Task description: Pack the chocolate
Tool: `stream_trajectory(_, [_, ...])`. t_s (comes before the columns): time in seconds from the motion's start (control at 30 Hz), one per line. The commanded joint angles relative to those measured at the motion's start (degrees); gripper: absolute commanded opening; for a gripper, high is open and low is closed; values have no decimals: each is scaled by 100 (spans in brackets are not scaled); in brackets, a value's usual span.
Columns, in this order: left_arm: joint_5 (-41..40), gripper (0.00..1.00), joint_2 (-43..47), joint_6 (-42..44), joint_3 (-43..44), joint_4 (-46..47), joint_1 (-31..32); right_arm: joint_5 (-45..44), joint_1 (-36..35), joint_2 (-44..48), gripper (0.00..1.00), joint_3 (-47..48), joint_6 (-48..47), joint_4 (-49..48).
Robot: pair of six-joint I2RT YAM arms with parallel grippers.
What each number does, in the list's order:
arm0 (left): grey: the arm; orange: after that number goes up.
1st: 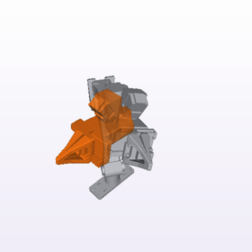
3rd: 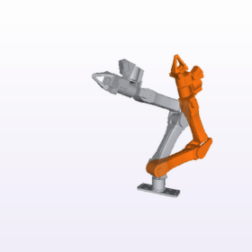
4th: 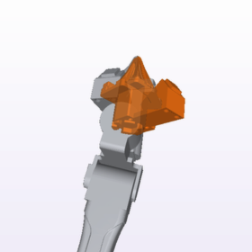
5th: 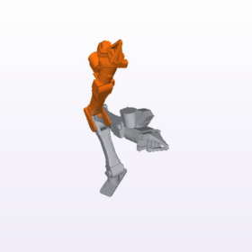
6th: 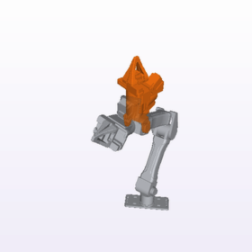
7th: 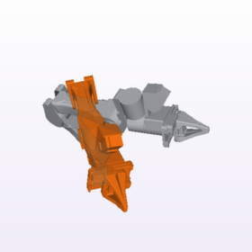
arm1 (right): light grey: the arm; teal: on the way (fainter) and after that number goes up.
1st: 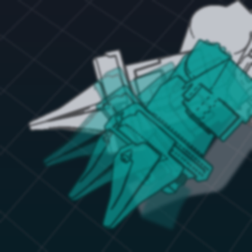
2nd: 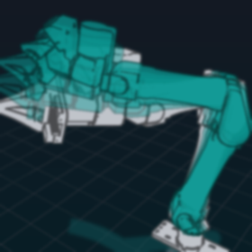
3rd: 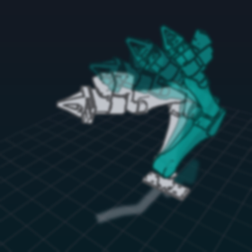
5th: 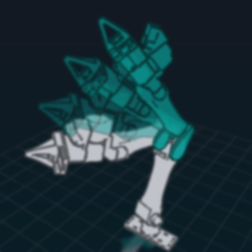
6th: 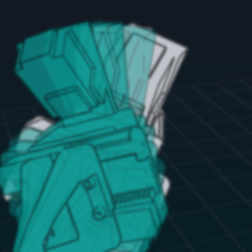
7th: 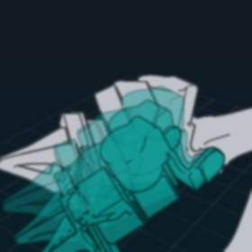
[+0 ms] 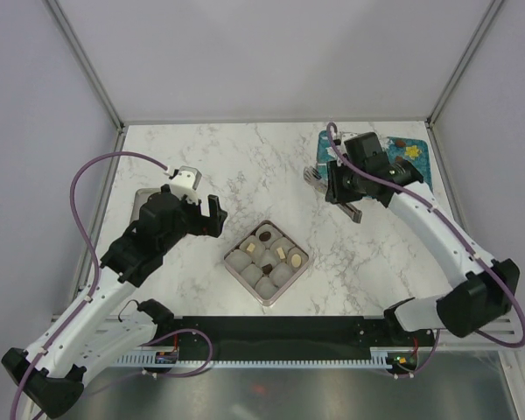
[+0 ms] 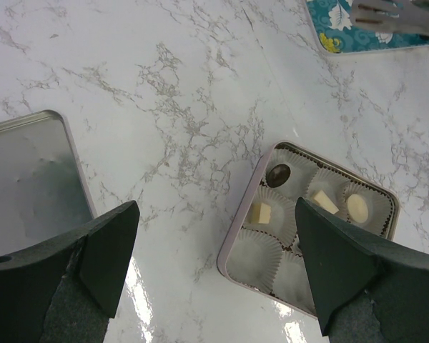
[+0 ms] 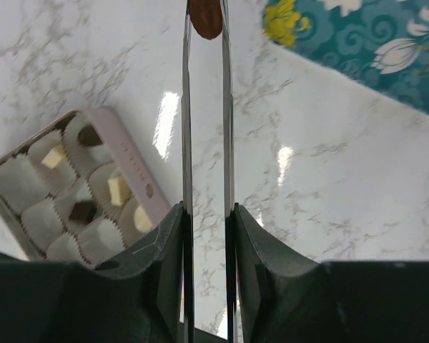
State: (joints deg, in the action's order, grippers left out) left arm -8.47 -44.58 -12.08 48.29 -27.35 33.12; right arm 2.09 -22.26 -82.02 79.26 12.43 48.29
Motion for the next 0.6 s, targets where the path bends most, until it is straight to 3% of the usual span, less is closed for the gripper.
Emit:
stream_trajectory(0.0, [-41,98,54,-40,101,143,1,485,-471,772,32,-594,146,408])
stream_trajectory(0.3, [-76,98,10,-32,110,134,1,722,-1913,2066,32,-1747,866,840])
stream_trajectory(0.57, [-93,98,2,-23,93,134,1,864,-2871,2366,33,-2073,1315,848])
